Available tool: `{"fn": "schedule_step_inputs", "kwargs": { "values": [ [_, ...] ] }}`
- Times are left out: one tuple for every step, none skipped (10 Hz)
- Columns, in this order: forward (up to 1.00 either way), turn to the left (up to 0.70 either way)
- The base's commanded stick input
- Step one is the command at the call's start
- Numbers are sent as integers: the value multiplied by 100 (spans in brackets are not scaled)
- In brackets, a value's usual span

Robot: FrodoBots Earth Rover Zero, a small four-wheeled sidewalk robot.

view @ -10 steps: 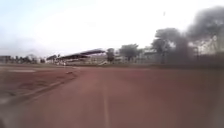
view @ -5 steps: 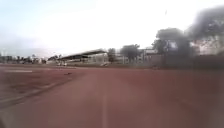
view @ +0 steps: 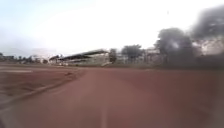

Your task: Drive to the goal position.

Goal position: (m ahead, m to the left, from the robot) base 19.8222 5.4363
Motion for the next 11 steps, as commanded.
{"fn": "schedule_step_inputs", "kwargs": {
  "values": [
    [70, 0],
    [70, 0],
    [70, 0],
    [70, 0],
    [70, 0],
    [70, 0],
    [70, 0],
    [70, 0],
    [70, 0],
    [70, 0],
    [70, 0]
  ]
}}
